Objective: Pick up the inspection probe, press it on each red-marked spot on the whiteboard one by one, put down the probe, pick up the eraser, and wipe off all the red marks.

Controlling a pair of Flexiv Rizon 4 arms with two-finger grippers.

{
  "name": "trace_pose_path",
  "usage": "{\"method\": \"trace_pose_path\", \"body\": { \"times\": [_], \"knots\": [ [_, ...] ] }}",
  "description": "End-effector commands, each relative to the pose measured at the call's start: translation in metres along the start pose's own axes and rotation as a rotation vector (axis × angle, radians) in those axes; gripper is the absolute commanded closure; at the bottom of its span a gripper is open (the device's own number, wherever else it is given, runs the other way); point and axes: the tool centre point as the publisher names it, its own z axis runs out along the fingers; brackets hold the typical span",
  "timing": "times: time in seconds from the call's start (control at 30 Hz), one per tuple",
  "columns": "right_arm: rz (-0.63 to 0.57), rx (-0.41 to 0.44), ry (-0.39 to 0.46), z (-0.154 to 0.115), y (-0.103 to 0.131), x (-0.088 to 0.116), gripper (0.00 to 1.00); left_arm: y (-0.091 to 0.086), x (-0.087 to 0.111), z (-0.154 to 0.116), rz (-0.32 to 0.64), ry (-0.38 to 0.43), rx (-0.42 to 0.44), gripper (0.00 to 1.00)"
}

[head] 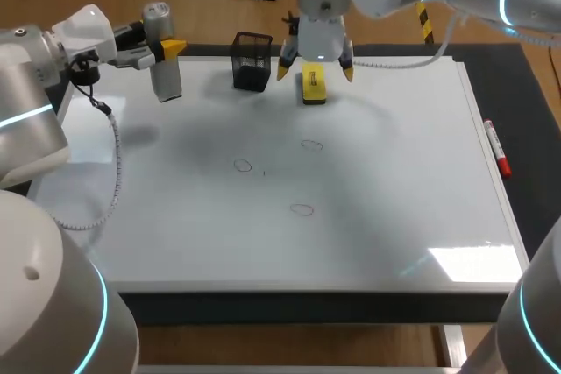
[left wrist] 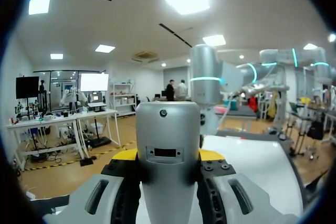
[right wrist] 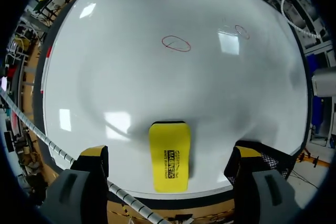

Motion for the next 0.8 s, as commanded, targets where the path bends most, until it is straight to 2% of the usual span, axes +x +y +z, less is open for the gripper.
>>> {"method": "trace_pose_path", "body": {
  "times": [0.03, 0.57, 0.6, 0.67, 0.7, 0.73, 0.8],
  "knots": [
    [-0.002, 0.002, 0.003, 0.004, -0.004, -0.002, 0.0, -0.001, 0.0, 0.0, 0.001, -0.003, 0.002, 1.0],
    [0.05, 0.016, 0.005, 0.016, -0.009, 0.0, 0.02, -0.001, 0.0, 0.0, 0.001, -0.003, 0.002, 1.0],
    [0.051, 0.017, 0.01, 0.016, -0.01, 0.0, 0.11, -0.001, 0.0, 0.0, 0.001, -0.003, 0.002, 1.0],
    [0.057, 0.021, 0.012, 0.016, -0.01, 0.0, 0.53, -0.001, 0.0, 0.0, 0.001, -0.003, 0.002, 1.0],
    [0.06, 0.023, 0.014, 0.017, -0.01, 0.0, 0.71, -0.001, 0.0, 0.0, 0.001, -0.003, 0.002, 1.0],
    [0.062, 0.025, 0.014, 0.017, -0.01, 0.0, 1.0, -0.001, 0.0, 0.0, 0.001, -0.003, 0.002, 1.0],
    [0.063, 0.041, 0.024, 0.016, -0.009, 0.0, 1.0, -0.001, 0.0, 0.0, 0.001, -0.003, 0.002, 1.0]
  ]
}}
